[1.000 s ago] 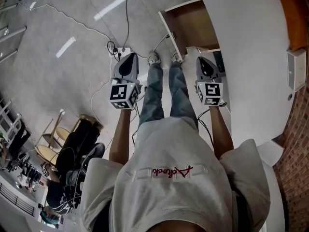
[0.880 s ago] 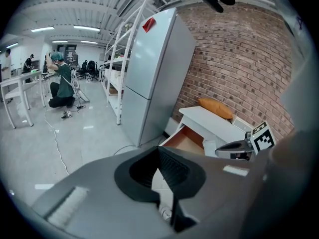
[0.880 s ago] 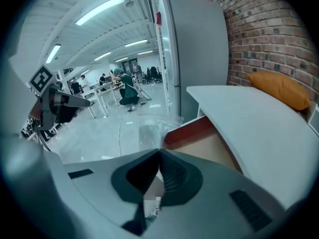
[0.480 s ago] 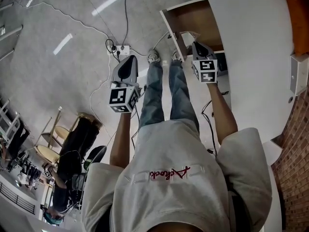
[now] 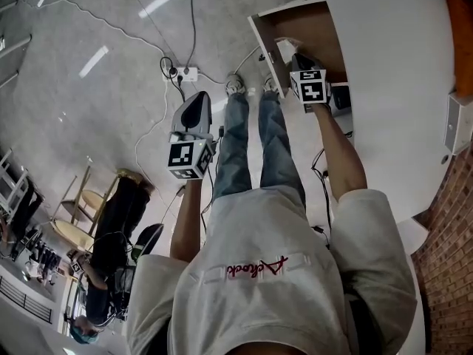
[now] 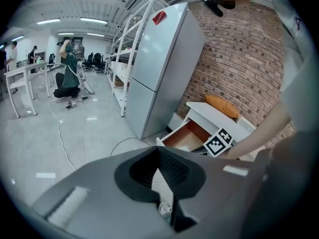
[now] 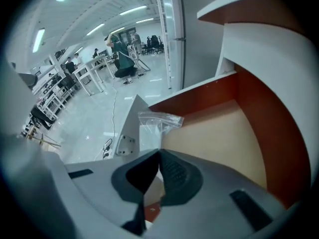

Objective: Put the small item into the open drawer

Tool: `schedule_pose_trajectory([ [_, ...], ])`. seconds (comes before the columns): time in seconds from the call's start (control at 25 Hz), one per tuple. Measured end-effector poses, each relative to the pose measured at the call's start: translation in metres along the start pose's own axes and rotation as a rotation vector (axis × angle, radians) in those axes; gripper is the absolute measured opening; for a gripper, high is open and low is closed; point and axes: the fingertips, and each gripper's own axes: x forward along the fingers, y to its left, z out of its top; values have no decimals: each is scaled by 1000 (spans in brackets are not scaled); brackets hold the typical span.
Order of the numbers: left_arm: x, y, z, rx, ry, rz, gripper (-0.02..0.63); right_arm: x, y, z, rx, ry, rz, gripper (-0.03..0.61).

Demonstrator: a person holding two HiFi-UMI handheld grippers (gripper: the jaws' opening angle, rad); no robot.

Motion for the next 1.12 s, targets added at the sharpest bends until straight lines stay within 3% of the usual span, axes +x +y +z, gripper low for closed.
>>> schedule_pose_trajectory([
  [0.52, 5, 12, -10, -32, 21, 19, 6, 56, -28, -7, -23, 173, -24, 12],
  [0.84, 2, 19, -28, -51, 85, 54, 6, 80, -45, -20, 34, 206, -68, 14],
  [1.12, 2, 23, -33, -63, 65, 43, 6, 88, -47, -27, 79, 238, -77, 15],
])
